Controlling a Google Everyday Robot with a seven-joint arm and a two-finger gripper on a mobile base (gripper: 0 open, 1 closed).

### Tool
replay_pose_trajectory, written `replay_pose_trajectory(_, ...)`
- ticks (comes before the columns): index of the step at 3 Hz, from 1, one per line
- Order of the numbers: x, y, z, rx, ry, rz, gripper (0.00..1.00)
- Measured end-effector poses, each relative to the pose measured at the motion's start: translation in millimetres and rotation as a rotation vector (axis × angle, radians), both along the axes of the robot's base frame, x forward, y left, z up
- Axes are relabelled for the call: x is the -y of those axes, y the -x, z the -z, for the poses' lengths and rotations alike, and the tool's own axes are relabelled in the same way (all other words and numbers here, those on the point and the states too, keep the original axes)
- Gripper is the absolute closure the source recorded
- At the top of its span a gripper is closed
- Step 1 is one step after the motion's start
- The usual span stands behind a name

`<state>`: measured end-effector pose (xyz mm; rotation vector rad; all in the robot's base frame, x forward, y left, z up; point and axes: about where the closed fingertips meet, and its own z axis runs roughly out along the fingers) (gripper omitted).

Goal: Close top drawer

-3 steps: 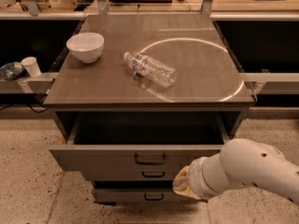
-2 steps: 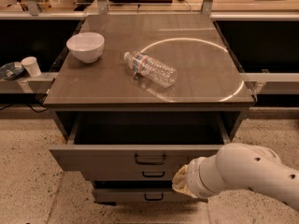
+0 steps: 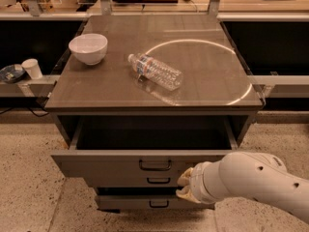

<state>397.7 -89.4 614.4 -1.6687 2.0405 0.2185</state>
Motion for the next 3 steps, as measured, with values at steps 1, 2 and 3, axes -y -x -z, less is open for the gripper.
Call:
replay_pose_trajectory(1,0.0,0.0,0.0,0.0,0.0,0.0,0.14)
replay_pose_trajectory(2,0.0,0.0,-0.1,0.0,0.0,0.0,0.0)
replay_pose_trajectory(3,0.0,0.0,-0.1,0.0,0.0,0.0,0.0)
